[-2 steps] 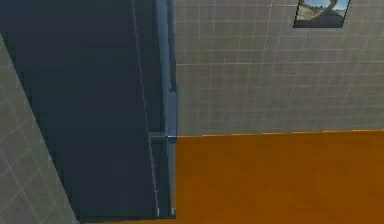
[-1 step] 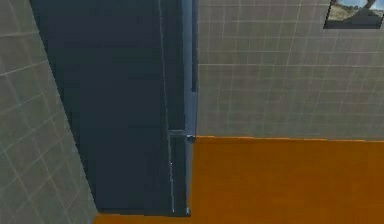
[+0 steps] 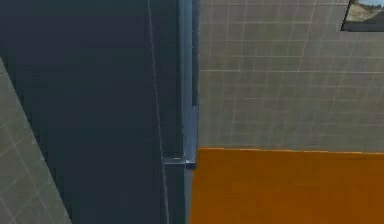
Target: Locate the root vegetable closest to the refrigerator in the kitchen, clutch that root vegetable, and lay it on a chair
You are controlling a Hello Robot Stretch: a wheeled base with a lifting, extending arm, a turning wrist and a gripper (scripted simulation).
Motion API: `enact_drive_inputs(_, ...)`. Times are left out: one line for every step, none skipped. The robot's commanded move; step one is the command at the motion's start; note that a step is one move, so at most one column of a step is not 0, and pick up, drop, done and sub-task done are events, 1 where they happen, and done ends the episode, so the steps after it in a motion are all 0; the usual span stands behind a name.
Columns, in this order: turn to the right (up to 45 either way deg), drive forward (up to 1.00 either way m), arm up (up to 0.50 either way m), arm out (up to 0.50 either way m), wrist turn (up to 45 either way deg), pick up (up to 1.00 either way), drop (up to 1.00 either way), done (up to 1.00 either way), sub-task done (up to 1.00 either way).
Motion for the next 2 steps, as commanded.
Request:
enact_drive_inputs(45.0,0.0,0.0,0.0,0.0,0.0,0.0,0.0,0.0)
enact_drive_inputs(45.0,0.0,0.0,0.0,0.0,0.0,0.0,0.0,0.0)
